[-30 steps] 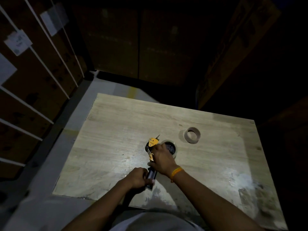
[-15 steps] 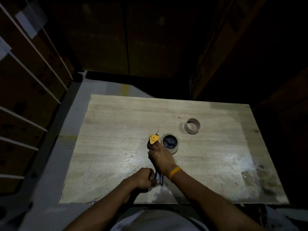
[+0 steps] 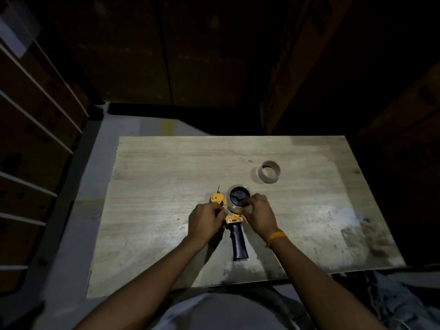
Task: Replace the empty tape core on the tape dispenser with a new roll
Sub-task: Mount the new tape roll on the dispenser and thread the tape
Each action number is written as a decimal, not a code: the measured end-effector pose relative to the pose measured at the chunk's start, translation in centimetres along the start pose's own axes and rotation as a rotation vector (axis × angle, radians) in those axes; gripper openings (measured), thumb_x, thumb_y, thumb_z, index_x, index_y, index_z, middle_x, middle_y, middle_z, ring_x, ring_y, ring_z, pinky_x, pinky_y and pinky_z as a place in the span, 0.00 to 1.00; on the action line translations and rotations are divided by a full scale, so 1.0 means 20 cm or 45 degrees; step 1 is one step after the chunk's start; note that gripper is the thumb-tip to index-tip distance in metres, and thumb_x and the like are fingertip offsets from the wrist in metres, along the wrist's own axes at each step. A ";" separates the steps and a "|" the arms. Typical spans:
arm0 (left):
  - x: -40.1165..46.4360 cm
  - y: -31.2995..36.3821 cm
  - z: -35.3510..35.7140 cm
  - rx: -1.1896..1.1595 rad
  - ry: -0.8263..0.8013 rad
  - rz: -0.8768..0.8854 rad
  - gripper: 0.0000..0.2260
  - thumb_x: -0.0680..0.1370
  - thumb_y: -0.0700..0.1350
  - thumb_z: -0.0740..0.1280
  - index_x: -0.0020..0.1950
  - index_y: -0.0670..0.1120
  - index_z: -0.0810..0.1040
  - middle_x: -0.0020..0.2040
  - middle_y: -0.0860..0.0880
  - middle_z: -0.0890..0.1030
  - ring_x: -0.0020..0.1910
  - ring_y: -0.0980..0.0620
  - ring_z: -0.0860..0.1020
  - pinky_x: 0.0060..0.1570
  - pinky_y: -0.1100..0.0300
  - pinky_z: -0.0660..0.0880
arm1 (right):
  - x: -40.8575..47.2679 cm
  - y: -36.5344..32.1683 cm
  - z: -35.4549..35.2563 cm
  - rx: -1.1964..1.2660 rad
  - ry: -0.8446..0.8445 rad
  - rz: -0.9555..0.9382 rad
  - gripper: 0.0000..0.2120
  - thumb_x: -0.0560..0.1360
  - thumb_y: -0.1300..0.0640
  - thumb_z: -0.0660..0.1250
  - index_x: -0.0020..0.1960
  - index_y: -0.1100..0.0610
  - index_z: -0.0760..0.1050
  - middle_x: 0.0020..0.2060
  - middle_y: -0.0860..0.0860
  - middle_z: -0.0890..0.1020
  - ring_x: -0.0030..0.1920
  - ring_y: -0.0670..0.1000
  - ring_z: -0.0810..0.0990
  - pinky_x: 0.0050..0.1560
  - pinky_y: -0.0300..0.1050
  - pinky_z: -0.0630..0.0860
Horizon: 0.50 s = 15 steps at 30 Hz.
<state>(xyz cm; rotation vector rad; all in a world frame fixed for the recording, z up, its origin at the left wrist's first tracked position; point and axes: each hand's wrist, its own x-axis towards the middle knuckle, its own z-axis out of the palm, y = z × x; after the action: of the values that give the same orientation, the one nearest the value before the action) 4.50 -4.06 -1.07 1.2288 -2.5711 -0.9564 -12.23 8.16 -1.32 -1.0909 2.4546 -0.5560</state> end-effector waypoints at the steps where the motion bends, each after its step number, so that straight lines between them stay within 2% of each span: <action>1: 0.04 0.03 0.01 0.046 -0.013 0.005 0.12 0.77 0.57 0.68 0.52 0.56 0.89 0.43 0.51 0.88 0.42 0.49 0.85 0.36 0.59 0.76 | 0.01 -0.01 0.00 -0.017 -0.043 0.006 0.13 0.73 0.57 0.73 0.56 0.57 0.87 0.50 0.59 0.81 0.58 0.61 0.78 0.53 0.53 0.78; 6: 0.15 0.19 0.06 0.377 -0.144 -0.079 0.09 0.74 0.52 0.72 0.44 0.48 0.86 0.43 0.46 0.86 0.46 0.44 0.86 0.39 0.56 0.78 | 0.05 -0.06 0.03 -0.076 -0.088 0.072 0.14 0.73 0.52 0.75 0.56 0.56 0.87 0.54 0.59 0.79 0.60 0.60 0.78 0.53 0.53 0.80; 8: 0.18 0.24 0.07 0.471 -0.176 -0.125 0.06 0.75 0.47 0.73 0.48 0.46 0.85 0.48 0.45 0.86 0.49 0.43 0.86 0.42 0.56 0.78 | 0.05 -0.05 0.04 -0.099 -0.088 0.075 0.14 0.72 0.53 0.74 0.56 0.56 0.87 0.54 0.59 0.79 0.60 0.60 0.78 0.52 0.52 0.80; 10: 0.20 0.27 0.09 0.547 -0.197 -0.150 0.07 0.74 0.43 0.72 0.51 0.46 0.85 0.51 0.45 0.86 0.52 0.43 0.86 0.45 0.56 0.79 | 0.05 -0.05 0.03 -0.124 -0.095 0.075 0.14 0.73 0.55 0.72 0.57 0.56 0.86 0.55 0.59 0.79 0.61 0.60 0.77 0.52 0.52 0.80; 15: 0.21 0.30 0.13 0.618 -0.178 -0.205 0.09 0.76 0.40 0.70 0.54 0.48 0.85 0.52 0.47 0.86 0.52 0.46 0.86 0.44 0.57 0.80 | 0.05 -0.05 0.01 -0.169 -0.121 0.054 0.16 0.76 0.55 0.69 0.62 0.55 0.84 0.59 0.59 0.79 0.63 0.60 0.76 0.52 0.52 0.79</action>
<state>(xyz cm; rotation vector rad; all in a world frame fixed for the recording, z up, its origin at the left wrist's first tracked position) -3.19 -3.20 -0.18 1.5498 -2.9637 -0.4595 -12.09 6.77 -1.12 -1.0871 2.4541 -0.3242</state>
